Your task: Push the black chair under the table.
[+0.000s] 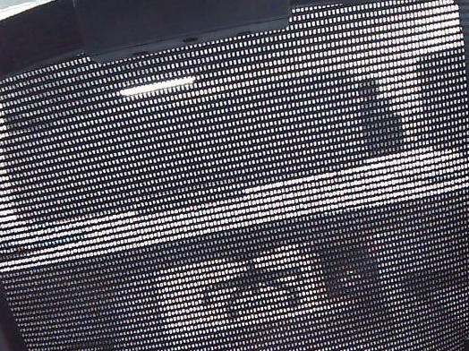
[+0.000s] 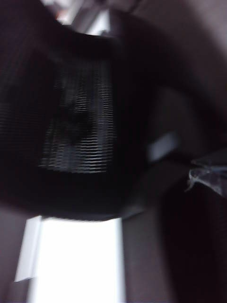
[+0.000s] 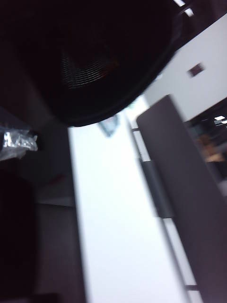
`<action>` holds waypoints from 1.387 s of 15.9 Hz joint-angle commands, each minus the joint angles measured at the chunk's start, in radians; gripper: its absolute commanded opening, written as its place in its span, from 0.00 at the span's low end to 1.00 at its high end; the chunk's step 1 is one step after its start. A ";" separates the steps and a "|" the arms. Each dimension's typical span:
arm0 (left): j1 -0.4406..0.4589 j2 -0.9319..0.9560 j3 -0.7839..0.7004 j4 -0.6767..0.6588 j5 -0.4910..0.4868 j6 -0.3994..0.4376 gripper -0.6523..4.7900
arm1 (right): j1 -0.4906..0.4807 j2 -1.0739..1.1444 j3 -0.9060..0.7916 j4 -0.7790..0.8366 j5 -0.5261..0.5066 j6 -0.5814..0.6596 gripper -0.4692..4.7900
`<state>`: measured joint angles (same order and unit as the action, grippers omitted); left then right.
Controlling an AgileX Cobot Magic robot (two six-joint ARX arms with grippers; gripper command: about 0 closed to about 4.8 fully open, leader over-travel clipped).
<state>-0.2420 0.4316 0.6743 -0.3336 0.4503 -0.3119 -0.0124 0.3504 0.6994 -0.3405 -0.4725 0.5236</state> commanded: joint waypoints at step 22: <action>-0.223 -0.010 -0.265 0.056 -0.503 0.050 0.11 | 0.498 0.250 -0.215 0.115 0.425 -0.109 0.07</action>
<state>-0.4671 0.4194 0.4076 -0.3103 -0.0341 -0.2626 0.4980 0.6029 0.4801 -0.2581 -0.0177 0.4206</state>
